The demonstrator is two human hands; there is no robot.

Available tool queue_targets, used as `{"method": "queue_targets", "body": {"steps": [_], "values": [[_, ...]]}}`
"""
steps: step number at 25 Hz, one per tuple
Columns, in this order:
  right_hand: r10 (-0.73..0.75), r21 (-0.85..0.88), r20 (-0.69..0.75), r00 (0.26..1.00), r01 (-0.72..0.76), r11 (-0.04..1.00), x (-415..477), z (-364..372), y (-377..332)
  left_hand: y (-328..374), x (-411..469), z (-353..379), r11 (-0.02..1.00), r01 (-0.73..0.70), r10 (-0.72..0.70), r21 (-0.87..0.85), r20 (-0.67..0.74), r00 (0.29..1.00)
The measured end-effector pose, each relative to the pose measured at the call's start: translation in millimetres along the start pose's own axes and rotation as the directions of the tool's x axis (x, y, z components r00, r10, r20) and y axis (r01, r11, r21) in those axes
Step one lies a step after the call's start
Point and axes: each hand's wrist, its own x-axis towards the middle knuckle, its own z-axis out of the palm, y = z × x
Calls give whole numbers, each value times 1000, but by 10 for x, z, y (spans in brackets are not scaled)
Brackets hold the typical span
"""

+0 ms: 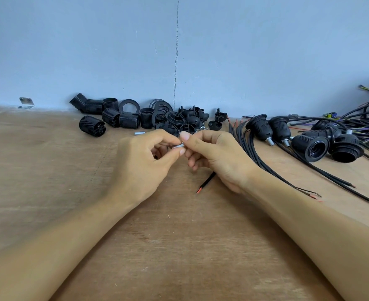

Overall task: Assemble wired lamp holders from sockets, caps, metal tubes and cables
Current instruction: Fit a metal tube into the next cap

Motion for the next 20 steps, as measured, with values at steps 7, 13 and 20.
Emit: {"method": "queue_targets", "body": {"steps": [7,13,20], "values": [[-18,-44,8,1000,18,999,-1,-19,14,7,-10,14,999,-50,50,-11,-12,999],[3,204,125,992,-28,979,30,-95,32,-6,0,12,999,-29,29,-13,-12,1000],[8,284,175,984,-58,957,43,-160,34,-3,7,4,999,-48,48,9,-22,999]]}}
